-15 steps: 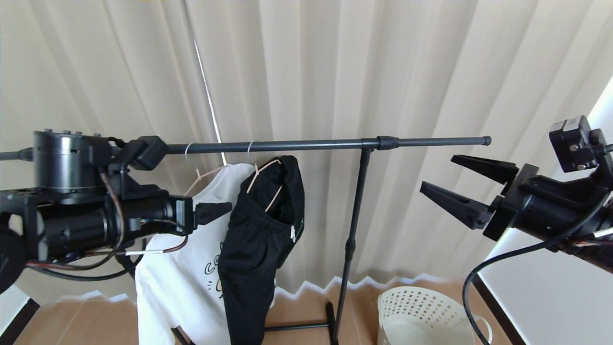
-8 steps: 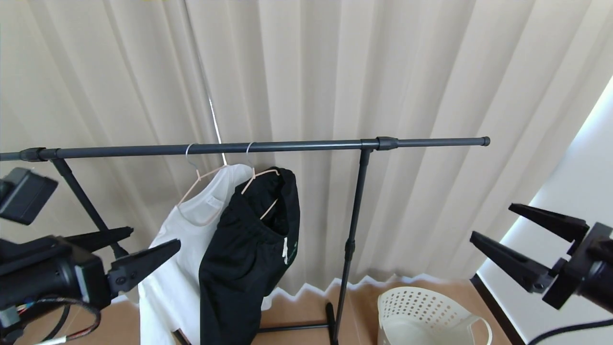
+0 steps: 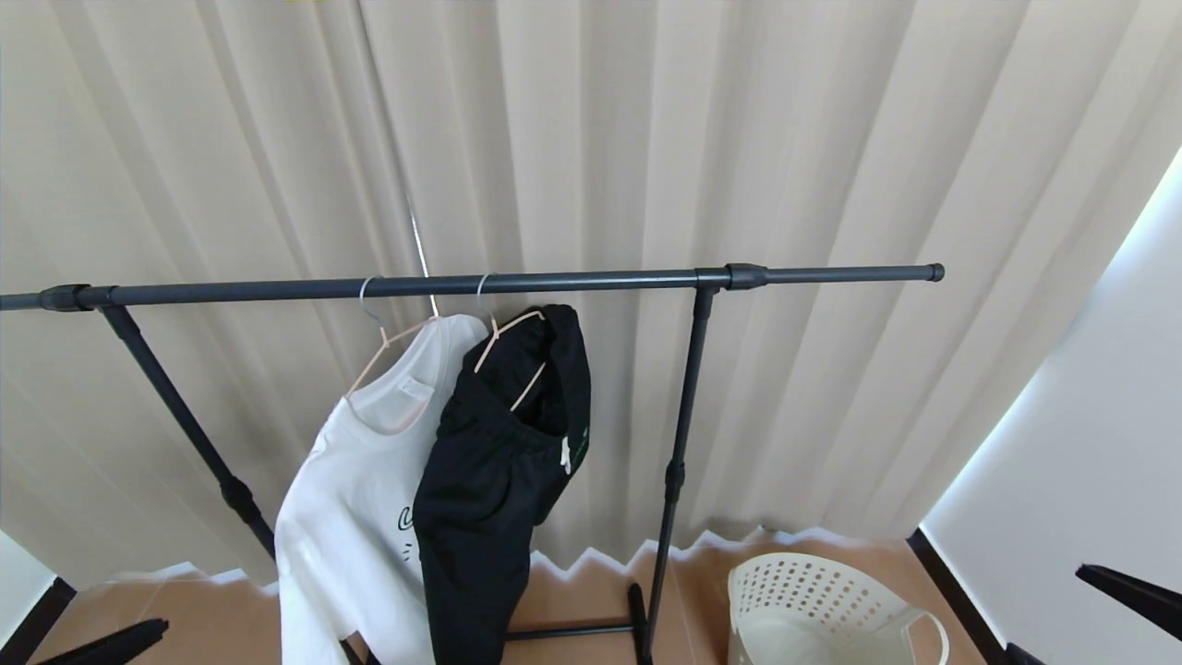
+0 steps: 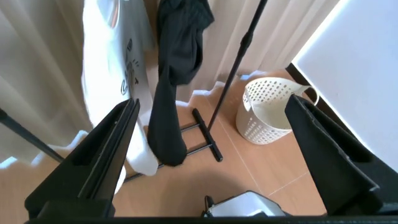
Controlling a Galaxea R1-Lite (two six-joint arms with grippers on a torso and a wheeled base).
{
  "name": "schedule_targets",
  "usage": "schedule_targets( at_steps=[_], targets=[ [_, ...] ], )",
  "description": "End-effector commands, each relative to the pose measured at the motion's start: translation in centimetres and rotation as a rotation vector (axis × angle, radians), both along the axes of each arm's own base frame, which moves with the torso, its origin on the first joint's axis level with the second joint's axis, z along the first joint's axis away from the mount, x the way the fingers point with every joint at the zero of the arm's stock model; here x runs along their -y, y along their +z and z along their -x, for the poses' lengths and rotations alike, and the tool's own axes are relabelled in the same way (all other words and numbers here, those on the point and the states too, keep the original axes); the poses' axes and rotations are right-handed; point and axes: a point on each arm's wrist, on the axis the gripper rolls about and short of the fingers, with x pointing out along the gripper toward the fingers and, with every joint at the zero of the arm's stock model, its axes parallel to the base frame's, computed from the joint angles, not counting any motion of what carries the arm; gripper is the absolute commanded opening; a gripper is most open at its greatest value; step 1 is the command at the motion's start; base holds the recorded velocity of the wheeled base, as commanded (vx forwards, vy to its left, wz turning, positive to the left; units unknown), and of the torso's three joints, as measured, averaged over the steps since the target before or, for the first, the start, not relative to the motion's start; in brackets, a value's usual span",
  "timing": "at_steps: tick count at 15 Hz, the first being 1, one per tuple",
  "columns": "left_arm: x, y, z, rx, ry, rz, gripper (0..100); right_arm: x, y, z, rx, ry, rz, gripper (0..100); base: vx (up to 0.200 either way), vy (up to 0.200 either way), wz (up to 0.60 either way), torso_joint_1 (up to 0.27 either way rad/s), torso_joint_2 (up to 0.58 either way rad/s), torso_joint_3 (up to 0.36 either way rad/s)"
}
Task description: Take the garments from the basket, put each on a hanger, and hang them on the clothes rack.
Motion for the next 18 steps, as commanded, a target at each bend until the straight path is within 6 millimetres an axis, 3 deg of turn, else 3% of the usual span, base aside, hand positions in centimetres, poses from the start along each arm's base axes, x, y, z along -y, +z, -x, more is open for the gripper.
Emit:
schedule_targets(
  at_steps=[1,4,11,14,18],
  targets=[
    [-0.8,-2.6,3.1,0.037,0.028,0.002,100,1.9,-3.5,6.0,0.074,-0.022,-0.02,100,0.0,0.0,0.0,0.0,0.0,0.0],
    [-1.3,-3.6,5.0,0.053,0.045,-0.008,100,2.3,-3.6,7.2,0.088,-0.066,-0.029,100,0.0,0.0,0.0,0.0,0.0,0.0],
    [-1.4,-4.1,5.9,0.171,0.341,-0.16,100,2.7,-3.8,7.0,0.097,-0.337,-0.003,100,0.0,0.0,0.0,0.0,0.0,0.0],
    [-1.3,-4.3,6.8,0.285,0.32,-0.121,100,2.5,-3.9,7.1,0.095,-0.433,-0.001,100,0.0,0.0,0.0,0.0,0.0,0.0],
    [-1.3,-4.3,6.8,0.272,0.327,-0.051,100,2.2,-4.1,7.8,0.181,-0.529,-0.007,100,0.0,0.0,0.0,0.0,0.0,0.0]
  ],
)
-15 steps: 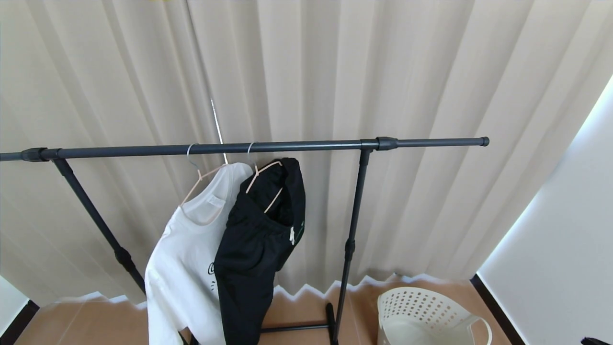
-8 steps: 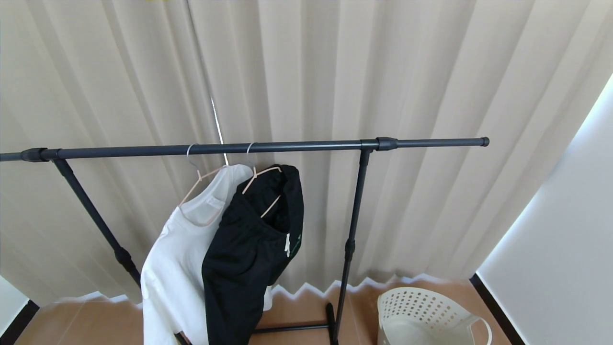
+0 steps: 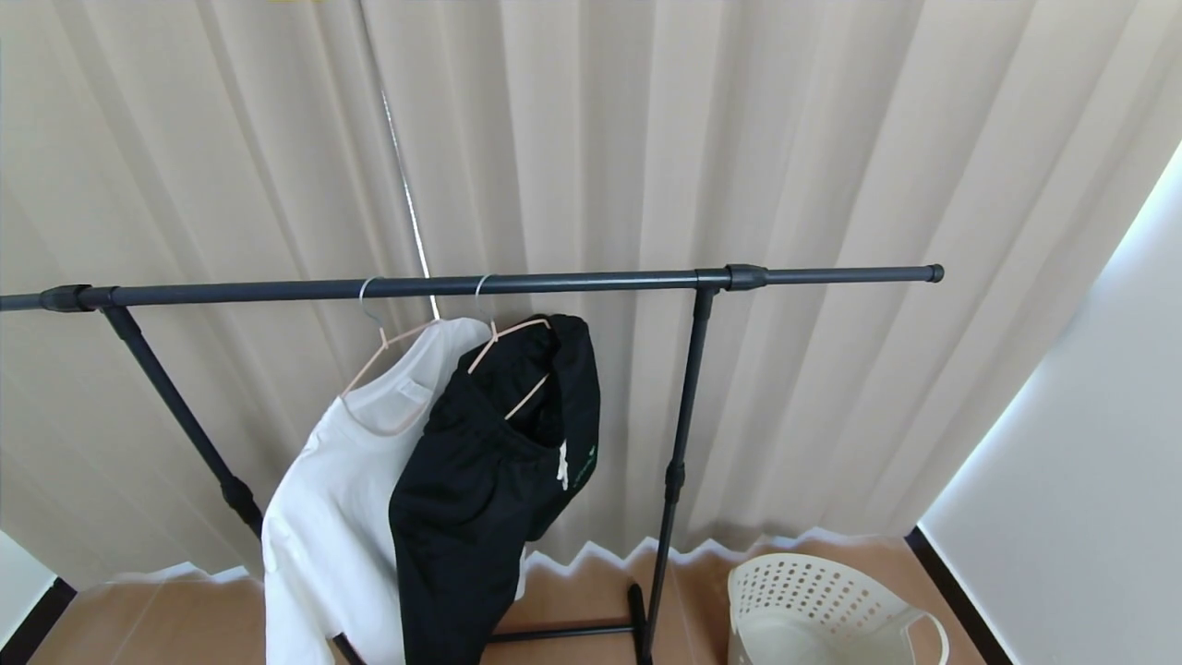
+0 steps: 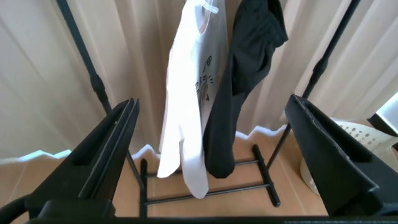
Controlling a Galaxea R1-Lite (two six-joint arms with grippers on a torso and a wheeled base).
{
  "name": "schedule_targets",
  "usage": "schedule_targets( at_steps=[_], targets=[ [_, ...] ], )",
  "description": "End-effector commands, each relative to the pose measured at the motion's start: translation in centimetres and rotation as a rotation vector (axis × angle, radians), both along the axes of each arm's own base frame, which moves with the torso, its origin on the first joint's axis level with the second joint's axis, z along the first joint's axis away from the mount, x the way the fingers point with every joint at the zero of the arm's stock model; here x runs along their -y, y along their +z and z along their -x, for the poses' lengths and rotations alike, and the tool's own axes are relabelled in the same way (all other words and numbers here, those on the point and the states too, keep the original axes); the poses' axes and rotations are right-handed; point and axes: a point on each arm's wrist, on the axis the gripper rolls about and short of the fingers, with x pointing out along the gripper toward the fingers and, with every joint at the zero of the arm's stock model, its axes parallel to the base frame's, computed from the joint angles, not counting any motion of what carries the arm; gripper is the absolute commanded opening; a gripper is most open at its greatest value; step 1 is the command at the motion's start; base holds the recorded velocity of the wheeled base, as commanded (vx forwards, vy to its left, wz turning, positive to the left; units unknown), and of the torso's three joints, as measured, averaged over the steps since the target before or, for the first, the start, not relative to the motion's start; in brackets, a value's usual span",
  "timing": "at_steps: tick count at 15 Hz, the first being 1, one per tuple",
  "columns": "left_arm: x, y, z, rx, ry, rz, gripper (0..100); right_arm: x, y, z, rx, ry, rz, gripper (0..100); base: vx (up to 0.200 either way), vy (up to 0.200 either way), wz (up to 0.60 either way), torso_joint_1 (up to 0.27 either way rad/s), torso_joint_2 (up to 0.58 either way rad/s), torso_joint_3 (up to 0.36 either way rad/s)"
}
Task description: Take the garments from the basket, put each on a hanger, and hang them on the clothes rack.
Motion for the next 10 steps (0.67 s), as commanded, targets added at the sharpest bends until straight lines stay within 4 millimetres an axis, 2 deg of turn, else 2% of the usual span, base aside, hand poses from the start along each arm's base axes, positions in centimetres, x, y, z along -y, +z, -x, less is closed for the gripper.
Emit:
schedule_targets(
  at_steps=[1,10],
  targets=[
    [0.0,0.01,0.09,0.012,0.003,0.002,100,-0.13,-0.16,0.35,0.058,-0.027,0.004,100,0.0,0.0,0.0,0.0,0.0,0.0],
    [0.0,-0.02,0.08,0.012,0.003,0.0,100,-0.19,-0.06,0.35,0.068,0.0,-0.014,100,0.0,0.0,0.0,0.0,0.0,0.0]
  ],
)
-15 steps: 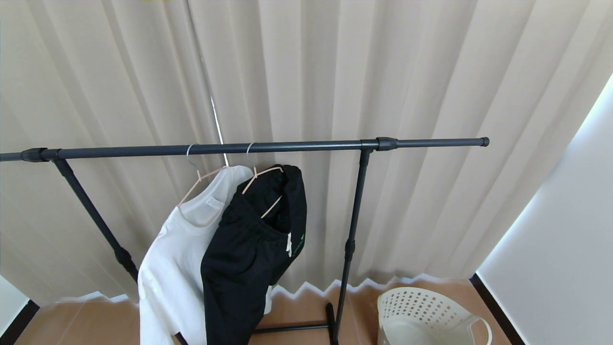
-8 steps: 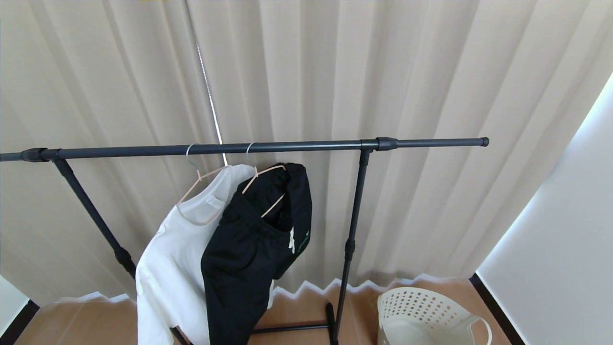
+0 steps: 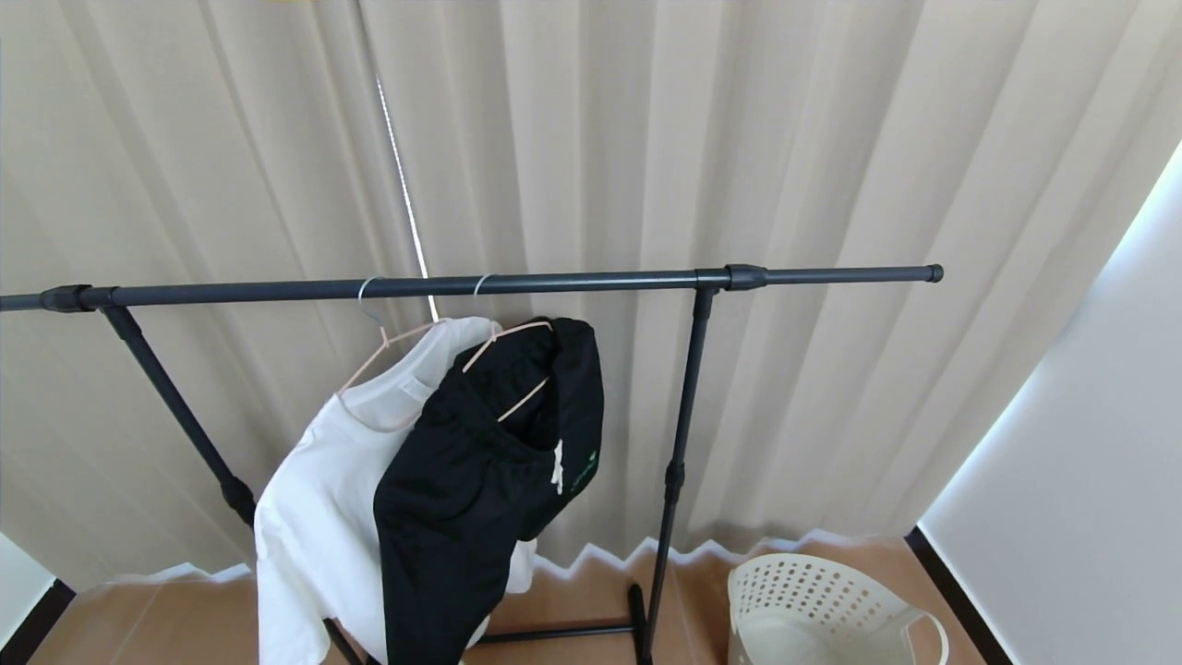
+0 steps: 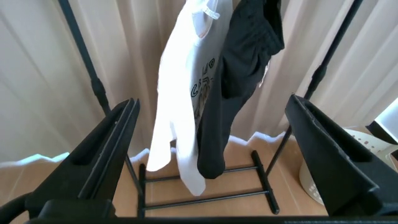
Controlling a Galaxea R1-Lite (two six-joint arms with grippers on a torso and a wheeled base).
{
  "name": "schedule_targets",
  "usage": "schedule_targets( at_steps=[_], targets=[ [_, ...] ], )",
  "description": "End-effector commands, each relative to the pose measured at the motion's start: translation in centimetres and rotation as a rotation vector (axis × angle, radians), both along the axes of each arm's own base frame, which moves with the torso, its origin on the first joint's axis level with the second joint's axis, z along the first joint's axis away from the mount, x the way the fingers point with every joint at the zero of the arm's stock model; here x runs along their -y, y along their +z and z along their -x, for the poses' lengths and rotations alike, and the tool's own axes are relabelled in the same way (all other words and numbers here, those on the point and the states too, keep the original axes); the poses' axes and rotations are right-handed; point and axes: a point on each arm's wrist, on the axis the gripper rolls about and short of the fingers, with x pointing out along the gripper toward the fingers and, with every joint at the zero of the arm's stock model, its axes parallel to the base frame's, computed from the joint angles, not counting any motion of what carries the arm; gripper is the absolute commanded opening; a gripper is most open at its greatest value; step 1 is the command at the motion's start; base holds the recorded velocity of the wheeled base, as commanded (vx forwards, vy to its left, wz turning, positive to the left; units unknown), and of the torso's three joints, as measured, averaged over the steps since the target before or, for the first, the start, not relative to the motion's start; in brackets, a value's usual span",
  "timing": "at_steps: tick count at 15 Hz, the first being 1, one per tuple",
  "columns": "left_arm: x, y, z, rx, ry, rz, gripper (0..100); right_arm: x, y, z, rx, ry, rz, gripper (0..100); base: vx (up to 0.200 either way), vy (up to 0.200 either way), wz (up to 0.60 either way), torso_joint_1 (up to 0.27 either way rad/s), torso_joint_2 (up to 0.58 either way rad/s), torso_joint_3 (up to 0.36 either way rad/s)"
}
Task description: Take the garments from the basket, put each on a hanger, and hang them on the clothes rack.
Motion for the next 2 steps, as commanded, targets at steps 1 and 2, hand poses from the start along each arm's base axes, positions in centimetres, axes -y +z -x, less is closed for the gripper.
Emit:
schedule_targets(
  at_steps=[1,2],
  targets=[
    [0.0,-0.01,-0.02,-0.002,0.0,0.0,100,0.0,0.01,0.0,0.0,0.0,0.0,100,0.0,0.0,0.0,0.0,0.0,0.0],
    [0.0,0.04,-0.01,-0.001,0.0,0.0,100,0.0,0.01,0.0,0.0,0.0,0.0,100,0.0,0.0,0.0,0.0,0.0,0.0]
  ],
)
